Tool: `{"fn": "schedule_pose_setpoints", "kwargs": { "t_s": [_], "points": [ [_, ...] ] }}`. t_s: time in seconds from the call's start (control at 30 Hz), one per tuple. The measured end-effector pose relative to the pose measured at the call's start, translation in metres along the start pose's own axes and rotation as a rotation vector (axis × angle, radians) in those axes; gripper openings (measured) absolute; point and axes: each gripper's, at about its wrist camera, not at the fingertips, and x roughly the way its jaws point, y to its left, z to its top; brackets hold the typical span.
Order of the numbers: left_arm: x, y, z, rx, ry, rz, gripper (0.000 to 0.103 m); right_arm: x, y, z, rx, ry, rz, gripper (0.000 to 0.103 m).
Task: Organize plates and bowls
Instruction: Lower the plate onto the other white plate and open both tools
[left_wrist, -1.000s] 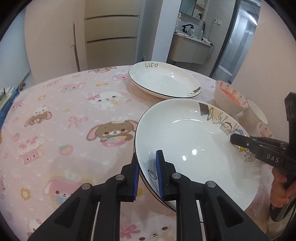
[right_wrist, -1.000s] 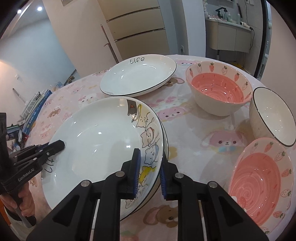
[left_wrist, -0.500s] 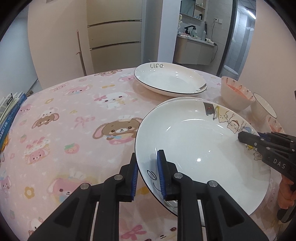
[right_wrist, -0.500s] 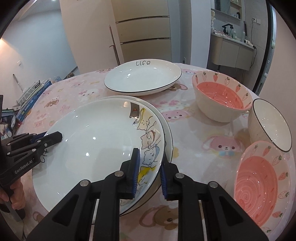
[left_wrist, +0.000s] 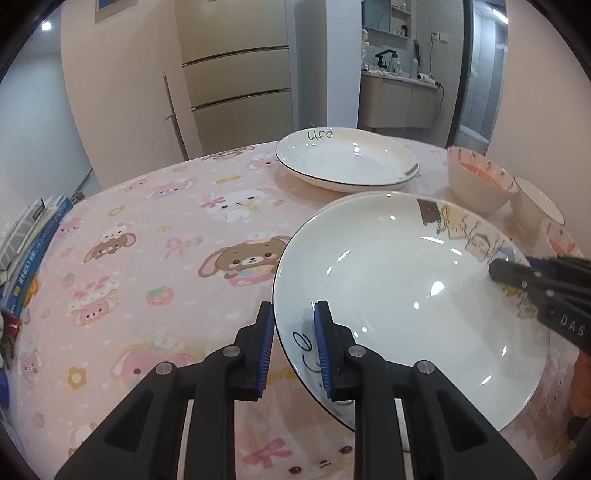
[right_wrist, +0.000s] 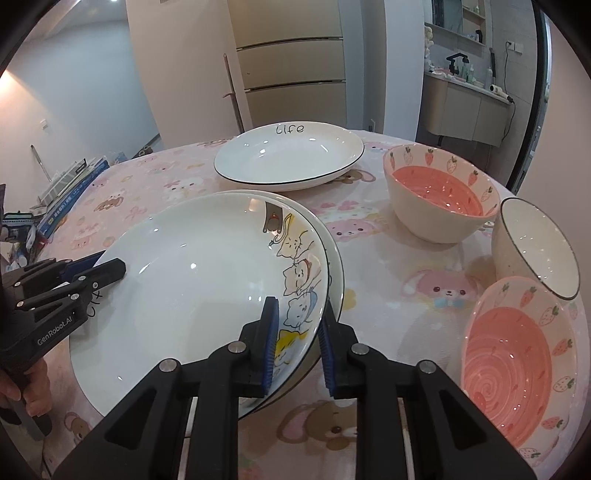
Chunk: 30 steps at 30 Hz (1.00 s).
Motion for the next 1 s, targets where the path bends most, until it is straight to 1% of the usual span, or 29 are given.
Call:
{"fn": "schedule_pose_setpoints", "kwargs": {
  "t_s": [0.03,0.1,0.3,0.63,0.83,0.9,1.0],
  "points": [
    [0.000,-0.001,-0.001,0.005,0.002,-0.001,0.023,-0.002,0.000,0.000,-0.008,-0.003,-0.015,0.019],
    [-0.001,-0.003,-0.003,0.004,0.018,-0.028,0.023,-0.002,0.000,0.000,-0.006,0.009,-0.043,0.019],
    [-0.007,-0.011,-0.009,0.033,-0.002,-0.003,0.023,-0.003,-0.002,-0.007,-0.002,0.014,-0.056,0.019],
    [-0.014,-0.004,-0.011,-0.005,-0.021,-0.061,0.023,-0.010,-0.004,-0.012,-0.012,-0.006,-0.068,0.022],
    [-0.020,0.002,-0.011,-0.024,-0.023,-0.056,0.024,-0.019,-0.005,-0.013,-0.024,-0.018,-0.064,0.022],
    [-0.024,0.002,-0.012,-0.022,-0.028,-0.056,0.024,-0.021,-0.005,-0.013,-0.024,-0.016,-0.050,0.022],
    [-0.032,0.002,-0.012,-0.022,-0.044,-0.056,0.024,-0.023,-0.006,-0.013,-0.016,-0.015,-0.055,0.022]
  ]
}}
